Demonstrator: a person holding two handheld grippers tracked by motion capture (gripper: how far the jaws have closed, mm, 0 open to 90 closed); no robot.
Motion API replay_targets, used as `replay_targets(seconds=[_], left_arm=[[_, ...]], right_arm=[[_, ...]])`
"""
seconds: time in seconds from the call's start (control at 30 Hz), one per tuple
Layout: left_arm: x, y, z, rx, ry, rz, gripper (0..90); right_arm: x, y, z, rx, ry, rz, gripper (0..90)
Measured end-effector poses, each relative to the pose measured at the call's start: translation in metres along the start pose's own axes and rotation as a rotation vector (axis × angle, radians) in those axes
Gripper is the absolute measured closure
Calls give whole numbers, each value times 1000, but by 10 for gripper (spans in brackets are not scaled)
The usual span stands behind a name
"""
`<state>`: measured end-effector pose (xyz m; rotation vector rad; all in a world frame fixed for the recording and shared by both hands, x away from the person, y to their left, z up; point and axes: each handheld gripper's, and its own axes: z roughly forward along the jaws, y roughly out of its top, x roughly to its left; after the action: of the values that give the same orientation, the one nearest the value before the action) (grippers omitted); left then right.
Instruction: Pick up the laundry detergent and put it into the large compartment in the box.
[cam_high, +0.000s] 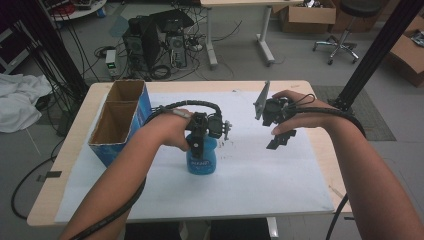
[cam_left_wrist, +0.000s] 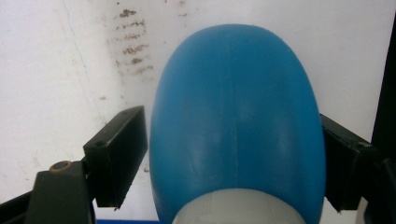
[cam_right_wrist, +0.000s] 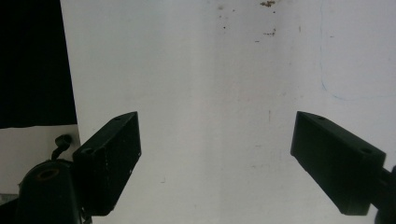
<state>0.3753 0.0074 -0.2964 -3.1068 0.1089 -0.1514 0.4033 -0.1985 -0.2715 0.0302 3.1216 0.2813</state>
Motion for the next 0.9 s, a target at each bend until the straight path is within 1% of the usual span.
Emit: replay_targets(seconds=[0.03,0.2,0.37,0.53,0.57,0.63,0.67,0.7,0.77,0.83,0.9], left_arm=[[0,0,-1,5,-1,2,239],[0,0,0,-3,-1,-2,264],[1,1,1,11,2,-13,287],[1,0,1,9,-1,-16,288],[1,0,1,2,3,-18,289],[1,0,1,9,-1,-19,290],[1,0,0,7,-13,-16,294],[1,0,0,-2,-28,-7,368],[1,0,-1,3,-30,-14,379],[2,1,0,-2,-32,-19,382],[2,2,0,12,-34,-20,384]], right_arm=[[0,0,0,2,1,3,162],[0,0,0,-1,1,3,162],[0,-1,1,-1,3,3,162],[0,-2,1,-4,3,2,162],[-1,-2,1,-2,2,3,161],[-1,-2,2,-2,2,6,161],[-1,-2,2,-4,3,6,161],[-1,-2,2,-4,4,5,161],[-1,-2,3,-2,4,8,161],[-2,-2,3,-3,5,9,161],[-2,-2,4,-2,4,11,161]])
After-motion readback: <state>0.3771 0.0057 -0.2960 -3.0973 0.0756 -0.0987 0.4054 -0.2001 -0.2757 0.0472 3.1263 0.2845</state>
